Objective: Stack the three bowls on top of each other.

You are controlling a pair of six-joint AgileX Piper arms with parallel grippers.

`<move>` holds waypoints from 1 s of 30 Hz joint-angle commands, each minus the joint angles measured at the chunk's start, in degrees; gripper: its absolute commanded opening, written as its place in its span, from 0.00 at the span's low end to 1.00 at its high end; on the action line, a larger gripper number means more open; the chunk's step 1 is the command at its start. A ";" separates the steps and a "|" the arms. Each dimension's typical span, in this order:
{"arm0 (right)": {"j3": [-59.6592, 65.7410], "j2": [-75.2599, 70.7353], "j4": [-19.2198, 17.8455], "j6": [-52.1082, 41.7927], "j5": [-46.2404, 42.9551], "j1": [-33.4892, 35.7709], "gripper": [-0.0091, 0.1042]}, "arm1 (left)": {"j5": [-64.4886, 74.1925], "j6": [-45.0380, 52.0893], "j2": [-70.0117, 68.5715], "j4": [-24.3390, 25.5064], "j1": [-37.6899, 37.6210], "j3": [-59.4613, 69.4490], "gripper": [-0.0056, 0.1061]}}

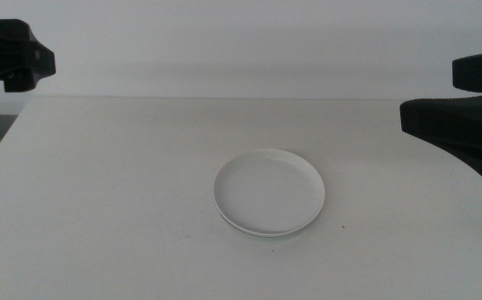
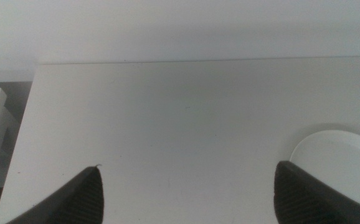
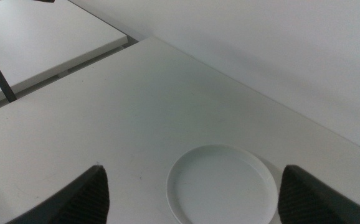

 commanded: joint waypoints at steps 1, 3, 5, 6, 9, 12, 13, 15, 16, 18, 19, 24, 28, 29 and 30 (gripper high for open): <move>0.42 -0.13 0.08 -0.66 -0.51 0.10 0.90 | -0.57 -0.64 -0.49 0.06 0.09 0.20 0.89; 0.42 -0.13 0.08 -0.66 -0.51 0.10 0.90 | -1.68 -0.75 -0.49 0.18 0.09 0.20 0.89; 0.42 -0.13 0.08 -0.66 -0.51 0.10 0.90 | -2.76 -0.60 -0.49 0.18 0.09 0.20 0.89; 0.42 -0.13 0.08 -0.66 -0.51 0.10 0.90 | -3.22 -0.51 -0.49 0.18 0.09 0.20 0.89; 0.42 -0.13 0.08 -0.66 -0.51 0.10 0.90 | -3.81 -0.51 -0.49 0.18 0.09 0.20 0.89; 0.42 -0.13 0.08 -0.66 -0.51 0.10 0.90 | -3.92 -0.51 -0.49 0.18 0.09 0.20 0.89; 0.77 -0.13 0.09 -0.66 -0.66 0.10 0.90 | -3.92 -0.51 -0.49 0.18 0.09 0.20 0.89; 1.20 -0.62 0.09 -0.66 -0.94 0.00 0.90 | -4.02 -0.51 -0.49 0.18 0.09 0.20 0.89; 1.73 -1.09 0.09 -0.66 -1.83 -0.12 0.90 | -4.02 -0.51 -0.49 0.18 0.09 0.20 0.89; 3.31 -2.42 -0.15 -0.66 -5.10 -0.11 0.90 | -4.02 -0.51 -0.49 0.18 0.09 0.34 0.89; 4.67 -3.29 -0.13 -0.66 -7.42 -0.11 0.90 | -4.02 -0.51 -0.49 0.18 0.09 0.45 0.89; 12.09 -6.98 -1.69 -0.66 -17.42 -0.99 0.90 | -8.32 -0.51 -1.16 -1.00 0.09 2.38 0.89; 19.82 -11.24 -7.25 -0.66 -23.04 -5.31 0.90 | -20.02 -0.51 -7.26 -5.37 0.09 11.22 0.89; 21.71 -12.61 -8.45 -0.66 -23.42 -7.14 0.90 | -22.29 -0.51 -9.36 -6.32 0.09 14.10 0.89; 23.23 -13.74 -9.62 -0.66 -24.18 -8.74 0.90 | -24.07 -0.51 -11.06 -6.57 0.09 16.42 0.89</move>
